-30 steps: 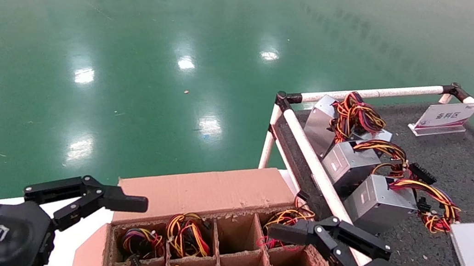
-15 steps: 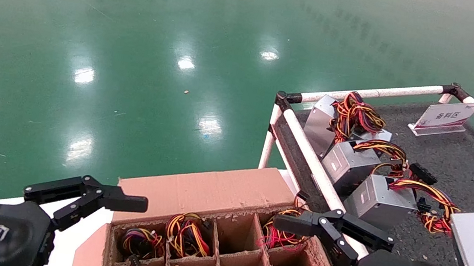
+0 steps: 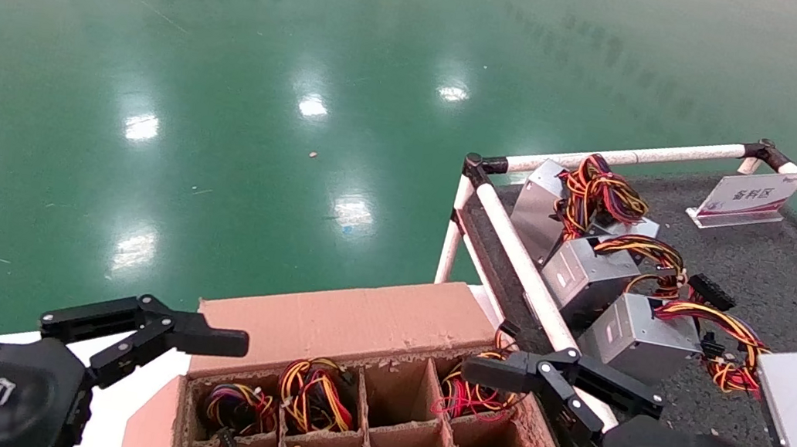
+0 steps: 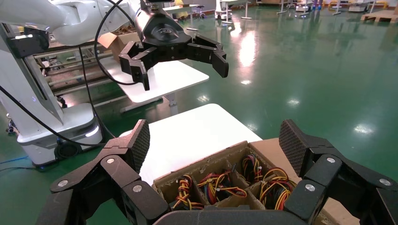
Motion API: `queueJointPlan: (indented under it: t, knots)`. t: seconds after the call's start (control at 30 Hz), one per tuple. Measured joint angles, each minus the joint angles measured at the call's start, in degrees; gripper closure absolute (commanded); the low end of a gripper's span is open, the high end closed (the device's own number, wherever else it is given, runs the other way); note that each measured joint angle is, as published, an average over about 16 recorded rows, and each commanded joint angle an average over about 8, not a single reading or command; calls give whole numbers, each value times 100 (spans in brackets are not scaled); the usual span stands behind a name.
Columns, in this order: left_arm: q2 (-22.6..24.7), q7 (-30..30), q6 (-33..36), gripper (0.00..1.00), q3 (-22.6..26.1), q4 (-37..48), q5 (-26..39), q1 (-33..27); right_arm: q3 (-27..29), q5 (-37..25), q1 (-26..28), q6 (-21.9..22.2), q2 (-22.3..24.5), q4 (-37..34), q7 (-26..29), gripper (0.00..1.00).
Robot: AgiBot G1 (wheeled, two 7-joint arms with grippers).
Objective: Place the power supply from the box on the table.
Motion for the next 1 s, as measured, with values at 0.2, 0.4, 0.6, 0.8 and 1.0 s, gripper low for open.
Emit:
queueJointPlan:
  t: [0.2,0.4,0.6,0.8,1.0]
  knots:
    - [0,0,0,0,0,0,0,0,-3,-4,4,1,-2,-7,-2,0]
    - [0,0,0,0,0,0,0,0,-5,-6,6,2,-4,-11,-4,0]
    - [0,0,0,0,0,0,1,0,-6,-8,8,2,-5,-14,-5,0]
    - [0,0,0,0,0,0,1,0,-6,-10,10,2,-6,-17,-5,0]
    - [0,0,0,0,0,0,1,0,-6,-11,11,2,-6,-19,-6,0]
